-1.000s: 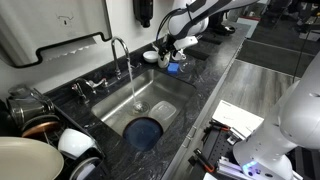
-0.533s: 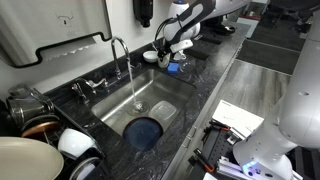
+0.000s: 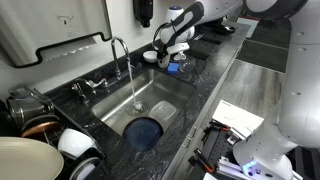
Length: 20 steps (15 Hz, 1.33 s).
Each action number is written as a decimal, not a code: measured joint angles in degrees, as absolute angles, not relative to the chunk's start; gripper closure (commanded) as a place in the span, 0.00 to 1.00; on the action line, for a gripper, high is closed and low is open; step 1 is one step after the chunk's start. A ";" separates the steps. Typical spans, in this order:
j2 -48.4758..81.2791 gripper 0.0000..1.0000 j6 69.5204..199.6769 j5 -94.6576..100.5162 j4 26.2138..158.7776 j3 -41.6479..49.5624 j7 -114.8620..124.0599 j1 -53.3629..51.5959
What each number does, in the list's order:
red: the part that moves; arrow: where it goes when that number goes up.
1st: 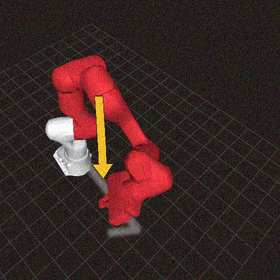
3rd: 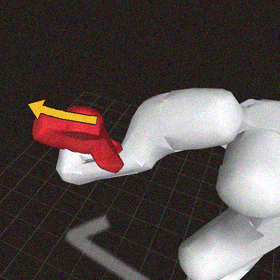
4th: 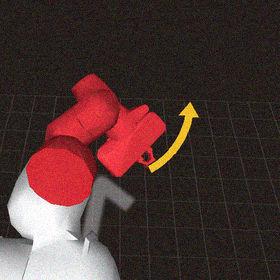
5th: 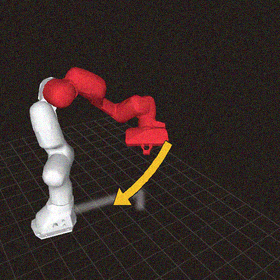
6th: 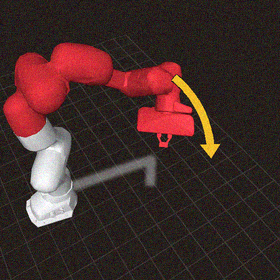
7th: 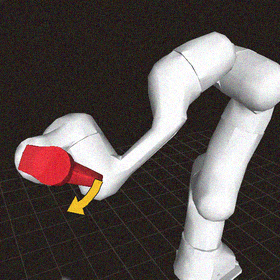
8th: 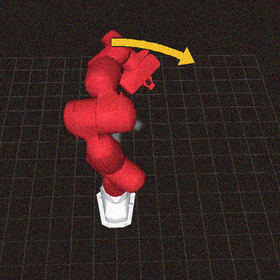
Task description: Put the cup in the sink
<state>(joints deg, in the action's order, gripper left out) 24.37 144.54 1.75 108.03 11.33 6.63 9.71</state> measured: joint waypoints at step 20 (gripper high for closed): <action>27.88 0.96 138.26 -1.43 102.51 11.96 12.33 10.06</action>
